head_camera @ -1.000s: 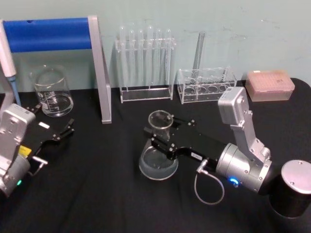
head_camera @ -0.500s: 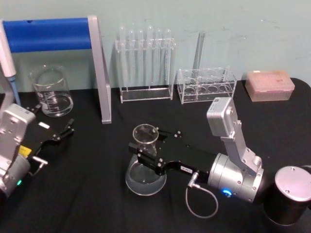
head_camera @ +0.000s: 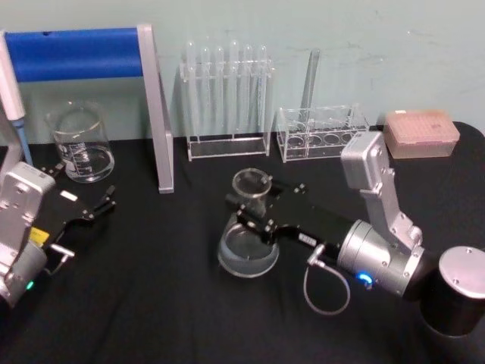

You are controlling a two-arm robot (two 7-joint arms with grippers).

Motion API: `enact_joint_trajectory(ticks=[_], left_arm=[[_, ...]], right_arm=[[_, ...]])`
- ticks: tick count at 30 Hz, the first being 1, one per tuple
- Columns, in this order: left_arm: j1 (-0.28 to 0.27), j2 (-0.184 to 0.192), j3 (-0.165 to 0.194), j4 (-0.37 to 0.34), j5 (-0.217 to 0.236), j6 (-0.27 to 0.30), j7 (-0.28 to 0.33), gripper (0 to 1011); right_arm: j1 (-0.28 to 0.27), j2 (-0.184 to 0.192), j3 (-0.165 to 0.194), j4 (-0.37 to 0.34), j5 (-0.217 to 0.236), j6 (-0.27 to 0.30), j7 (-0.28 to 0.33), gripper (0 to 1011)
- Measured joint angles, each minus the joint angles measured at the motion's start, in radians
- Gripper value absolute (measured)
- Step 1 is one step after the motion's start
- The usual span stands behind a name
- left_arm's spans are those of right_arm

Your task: Grasp the erlenmeyer flask with one hand, shake it three times, then place it back.

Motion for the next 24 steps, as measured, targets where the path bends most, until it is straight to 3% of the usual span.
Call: enact_joint_trajectory(ticks=[7,24], left_arm=[[0.000,0.000,0.000,0.000,0.000,0.000,0.000,1001],[0.000,0.000,0.000,0.000,0.000,0.000,0.000,1001]], right_arm=[[0.014,-0.008,0.054,0.039,-0.009,-0.005,-0.052,456],[0.032,-0.022,0.168,0.105,-0.022,-0.011,-0.111,456]])
